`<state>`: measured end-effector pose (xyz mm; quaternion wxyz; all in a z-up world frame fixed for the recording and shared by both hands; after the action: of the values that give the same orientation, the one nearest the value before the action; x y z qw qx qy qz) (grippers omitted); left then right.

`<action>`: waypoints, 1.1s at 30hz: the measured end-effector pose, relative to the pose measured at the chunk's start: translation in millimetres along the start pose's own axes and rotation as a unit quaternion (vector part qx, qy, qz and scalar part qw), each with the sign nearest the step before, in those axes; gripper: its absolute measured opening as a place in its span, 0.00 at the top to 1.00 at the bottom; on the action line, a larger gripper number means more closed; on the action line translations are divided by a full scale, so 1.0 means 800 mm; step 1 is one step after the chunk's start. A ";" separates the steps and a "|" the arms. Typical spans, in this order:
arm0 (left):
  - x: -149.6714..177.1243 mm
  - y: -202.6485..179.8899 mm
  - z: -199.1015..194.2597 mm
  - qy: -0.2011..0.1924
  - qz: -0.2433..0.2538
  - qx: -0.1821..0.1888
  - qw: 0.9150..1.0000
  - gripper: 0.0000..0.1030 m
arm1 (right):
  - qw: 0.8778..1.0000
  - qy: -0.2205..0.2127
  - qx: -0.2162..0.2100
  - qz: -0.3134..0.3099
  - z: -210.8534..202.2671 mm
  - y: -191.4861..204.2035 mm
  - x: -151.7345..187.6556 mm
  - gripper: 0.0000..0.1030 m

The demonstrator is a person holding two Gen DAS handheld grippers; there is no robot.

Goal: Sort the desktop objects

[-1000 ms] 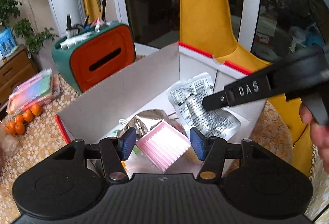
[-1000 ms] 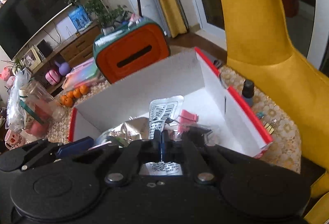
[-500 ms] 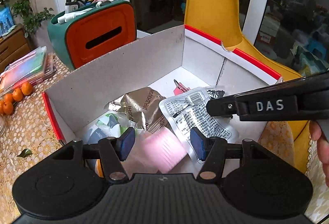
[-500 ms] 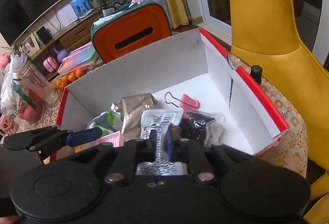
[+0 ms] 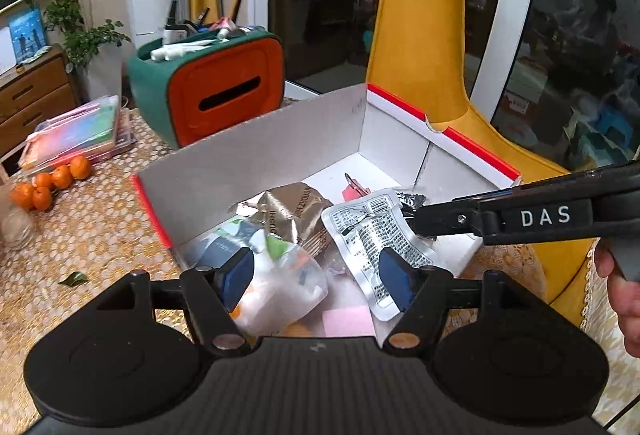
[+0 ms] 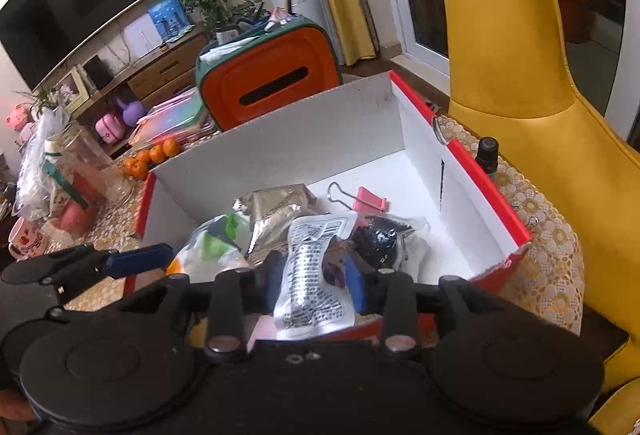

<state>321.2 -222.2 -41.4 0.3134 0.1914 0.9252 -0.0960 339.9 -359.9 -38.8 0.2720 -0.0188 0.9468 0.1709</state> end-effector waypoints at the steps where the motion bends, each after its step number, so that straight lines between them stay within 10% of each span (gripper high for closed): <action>1: 0.002 0.001 -0.005 0.001 -0.004 -0.002 1.000 0.34 | 1.000 -0.002 0.001 -0.005 -0.003 0.003 0.001 0.64; 23: 0.047 0.011 -0.107 -0.047 -0.070 -0.040 0.996 0.27 | 0.993 -0.052 0.005 -0.103 -0.065 0.053 0.048 0.59; 33: 0.078 0.012 -0.126 -0.044 -0.085 -0.044 0.994 0.15 | 0.986 -0.086 0.017 -0.144 -0.092 0.077 0.074 0.33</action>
<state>224.8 -165.3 -1.1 0.3522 0.0941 0.9269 -0.0898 244.1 -323.3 7.5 0.3743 -0.1356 0.9101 0.1150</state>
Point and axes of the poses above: each gripper's, at about its wrist camera, not at the fingertips, and z roughly the way its jaws point, y to its left, x to its underside, the point moved 4 cm from there along z, roughly the way its jaws point, and after that the axes turned 7 degrees about y, right-handed, at the moved point
